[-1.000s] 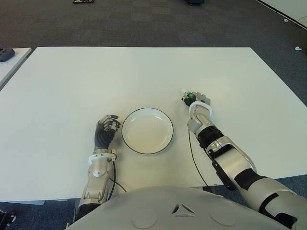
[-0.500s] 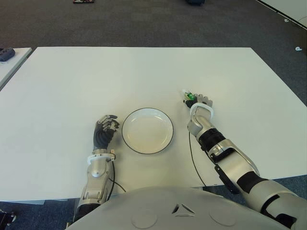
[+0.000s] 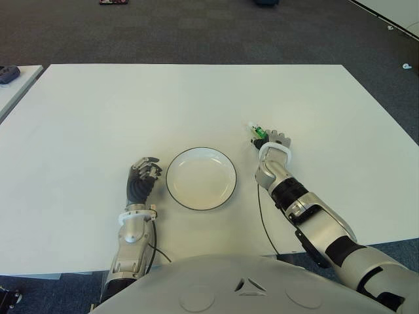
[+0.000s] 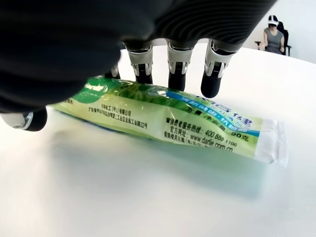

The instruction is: Put the toothpaste on the table into the plate.

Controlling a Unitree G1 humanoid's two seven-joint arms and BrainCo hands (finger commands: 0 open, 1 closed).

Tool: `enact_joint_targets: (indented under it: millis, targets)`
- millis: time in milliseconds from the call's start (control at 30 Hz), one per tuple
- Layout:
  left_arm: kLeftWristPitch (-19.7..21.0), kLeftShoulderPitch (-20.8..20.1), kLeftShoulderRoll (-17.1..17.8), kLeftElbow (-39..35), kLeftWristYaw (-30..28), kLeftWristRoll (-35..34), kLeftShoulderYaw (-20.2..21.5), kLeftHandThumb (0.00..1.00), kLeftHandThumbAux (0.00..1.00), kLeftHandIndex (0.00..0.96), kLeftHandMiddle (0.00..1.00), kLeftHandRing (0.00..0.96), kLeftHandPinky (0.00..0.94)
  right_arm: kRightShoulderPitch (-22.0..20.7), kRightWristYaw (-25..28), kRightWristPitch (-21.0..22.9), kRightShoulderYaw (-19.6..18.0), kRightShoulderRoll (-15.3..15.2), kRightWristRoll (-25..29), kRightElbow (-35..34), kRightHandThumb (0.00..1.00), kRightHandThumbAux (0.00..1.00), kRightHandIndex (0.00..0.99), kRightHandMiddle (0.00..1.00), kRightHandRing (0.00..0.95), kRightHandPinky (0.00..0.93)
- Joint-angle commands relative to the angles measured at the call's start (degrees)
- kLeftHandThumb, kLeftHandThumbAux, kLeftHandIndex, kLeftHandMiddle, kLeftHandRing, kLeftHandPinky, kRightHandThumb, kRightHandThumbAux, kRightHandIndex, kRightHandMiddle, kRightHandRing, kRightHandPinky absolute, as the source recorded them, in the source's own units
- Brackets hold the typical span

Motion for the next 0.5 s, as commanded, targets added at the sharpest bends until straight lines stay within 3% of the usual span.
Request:
enact_joint_targets:
  millis: [33, 167, 367, 500]
  targets:
    - [1.67, 1.65, 0.04, 2.09, -0.35, 0.14, 0.13, 0.700, 0.719, 0.429, 0.599, 0.604, 0.593, 2.03, -0.66, 2.22, -0.84, 1.32, 0.85, 1.36, 0.485, 0.177, 0.000, 0.000, 0.000, 0.000]
    - [1.58, 1.62, 0.09, 2.28, -0.29, 0.14, 0.26, 0.701, 0.720, 0.430, 0.607, 0.609, 0.596, 2.45, -3.36, 2.87, -2.03, 2.07, 1.07, 1.58, 0.506, 0.211, 0.000, 0.000, 0.000, 0.017]
    - [1.48, 1.72, 0.05, 2.35, -0.34, -0.05, 0.40, 0.700, 0.720, 0.430, 0.612, 0.610, 0.597, 3.46, -8.99, 3.67, -4.81, 3.38, 1.48, 1.62, 0.576, 0.281, 0.000, 0.000, 0.000, 0.116]
    - [1.53, 1.78, -0.01, 2.39, -0.53, -0.44, 0.54, 0.700, 0.720, 0.430, 0.612, 0.609, 0.590, 3.50, -12.84, 3.46, -7.38, 4.57, 2.43, 2.48, 0.664, 0.355, 0.081, 0.048, 0.090, 0.196]
